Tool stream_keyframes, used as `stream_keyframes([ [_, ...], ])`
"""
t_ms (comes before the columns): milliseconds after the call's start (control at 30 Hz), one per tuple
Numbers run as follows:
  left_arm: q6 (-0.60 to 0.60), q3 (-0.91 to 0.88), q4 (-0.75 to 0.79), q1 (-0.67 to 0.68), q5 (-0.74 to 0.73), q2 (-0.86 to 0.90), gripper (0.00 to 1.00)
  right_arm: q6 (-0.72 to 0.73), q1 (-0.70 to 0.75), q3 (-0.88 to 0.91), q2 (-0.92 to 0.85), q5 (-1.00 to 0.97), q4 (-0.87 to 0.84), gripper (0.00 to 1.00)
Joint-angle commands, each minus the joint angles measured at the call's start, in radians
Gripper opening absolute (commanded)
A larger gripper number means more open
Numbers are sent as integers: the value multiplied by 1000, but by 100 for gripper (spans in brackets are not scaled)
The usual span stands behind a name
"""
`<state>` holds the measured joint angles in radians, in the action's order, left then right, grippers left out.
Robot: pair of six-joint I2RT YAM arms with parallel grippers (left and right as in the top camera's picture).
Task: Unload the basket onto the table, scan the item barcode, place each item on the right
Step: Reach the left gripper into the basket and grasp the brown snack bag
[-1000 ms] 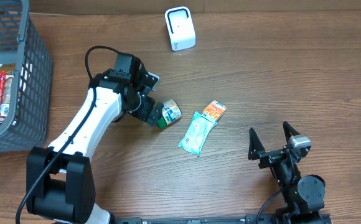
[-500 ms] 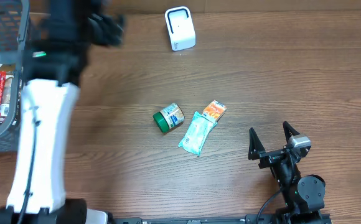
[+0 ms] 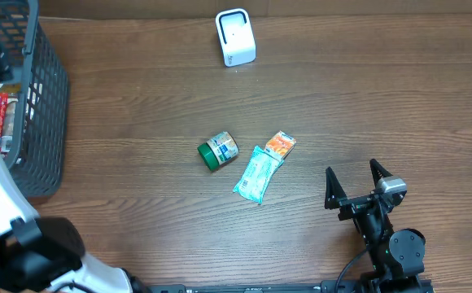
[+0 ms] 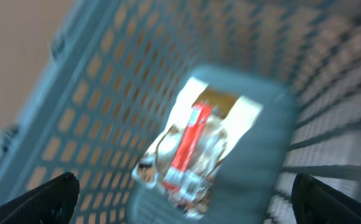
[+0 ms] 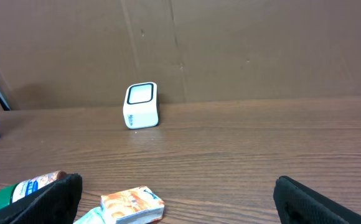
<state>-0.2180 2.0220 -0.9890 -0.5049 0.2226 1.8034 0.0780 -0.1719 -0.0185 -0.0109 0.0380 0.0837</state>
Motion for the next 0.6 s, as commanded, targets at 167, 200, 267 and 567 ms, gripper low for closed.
stream_keyframes([
  [167,-85,2,-31,-175,-156,211,99,0,-3,11,7,2,-3,100],
  [200,-109,2,-28,-188,-190,237,100,0,-3,11,7,2,-3,100],
  [267,-151,2,-20,-198,-225,294,100,0,-3,11,7,2,-3,100],
  [567,-262,2,33,-196,-267,494,100,0,-3,11,7,2,-3,100],
])
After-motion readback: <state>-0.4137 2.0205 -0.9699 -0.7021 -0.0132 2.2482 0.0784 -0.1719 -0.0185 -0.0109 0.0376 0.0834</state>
